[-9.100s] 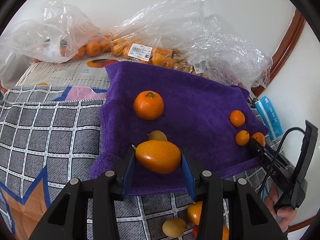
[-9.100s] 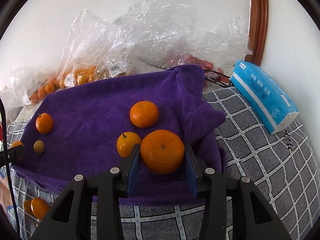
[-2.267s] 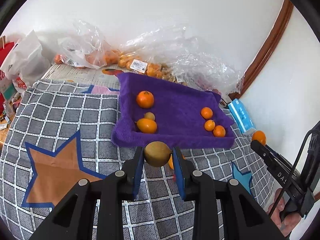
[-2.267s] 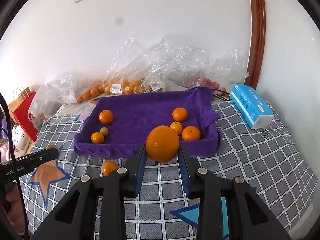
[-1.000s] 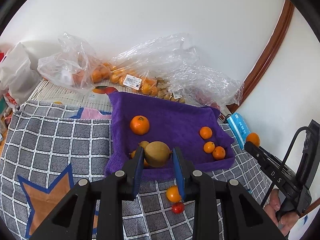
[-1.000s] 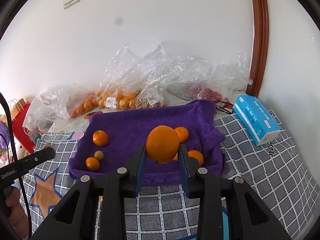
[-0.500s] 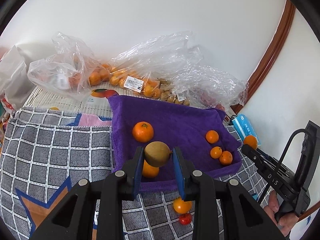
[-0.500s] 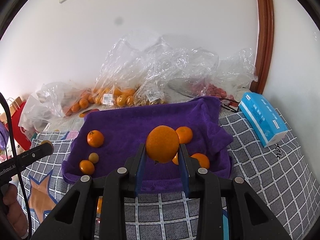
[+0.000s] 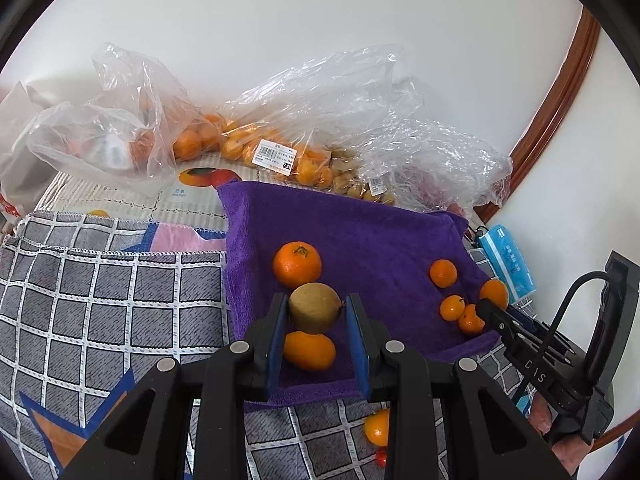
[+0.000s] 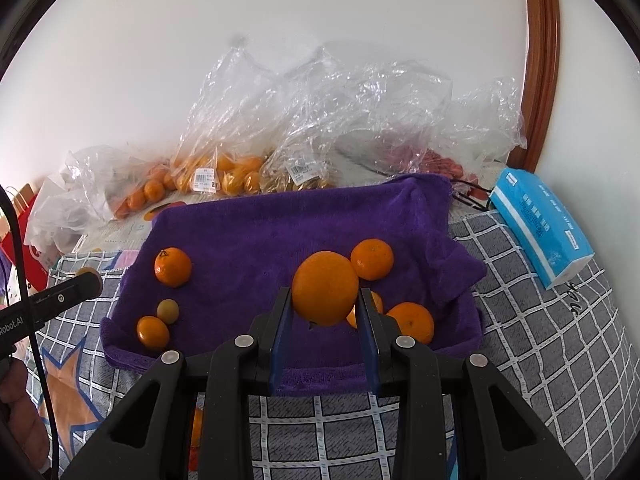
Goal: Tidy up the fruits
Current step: 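Carry both held fruits over the purple towel and lower them onto it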
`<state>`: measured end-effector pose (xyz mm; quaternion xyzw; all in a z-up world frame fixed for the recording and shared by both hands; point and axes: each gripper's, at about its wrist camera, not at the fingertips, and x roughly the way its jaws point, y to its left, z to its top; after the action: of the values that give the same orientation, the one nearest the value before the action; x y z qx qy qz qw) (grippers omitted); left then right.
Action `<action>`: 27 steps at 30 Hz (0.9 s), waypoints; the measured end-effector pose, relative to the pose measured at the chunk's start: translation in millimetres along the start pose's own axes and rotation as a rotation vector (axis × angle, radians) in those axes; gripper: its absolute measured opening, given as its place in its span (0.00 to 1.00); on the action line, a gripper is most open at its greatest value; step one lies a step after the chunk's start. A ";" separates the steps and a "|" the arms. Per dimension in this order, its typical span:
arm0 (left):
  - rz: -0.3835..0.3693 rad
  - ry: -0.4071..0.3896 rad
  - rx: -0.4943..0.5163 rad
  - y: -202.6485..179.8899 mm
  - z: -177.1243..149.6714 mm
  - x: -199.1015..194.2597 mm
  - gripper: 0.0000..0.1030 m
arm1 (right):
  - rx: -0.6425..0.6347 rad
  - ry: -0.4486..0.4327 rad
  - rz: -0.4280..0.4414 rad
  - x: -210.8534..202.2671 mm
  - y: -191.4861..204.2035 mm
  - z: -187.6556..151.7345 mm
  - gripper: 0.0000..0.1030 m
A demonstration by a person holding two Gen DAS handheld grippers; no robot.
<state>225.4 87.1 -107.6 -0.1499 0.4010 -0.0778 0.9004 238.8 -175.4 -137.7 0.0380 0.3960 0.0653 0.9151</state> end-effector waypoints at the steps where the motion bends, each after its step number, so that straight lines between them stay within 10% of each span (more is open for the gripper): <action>1: 0.001 0.003 0.000 0.9 0.0 1.7 0.27 | -0.001 0.007 0.001 3.7 1.2 -1.3 0.31; 27: 0.006 0.080 0.002 15.8 -4.4 42.9 0.27 | -0.029 0.107 0.000 57.4 10.3 -21.4 0.31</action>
<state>251.0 89.9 -145.6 -0.1446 0.4369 -0.0814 0.8841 261.1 -156.2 -192.3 0.0210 0.4434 0.0730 0.8931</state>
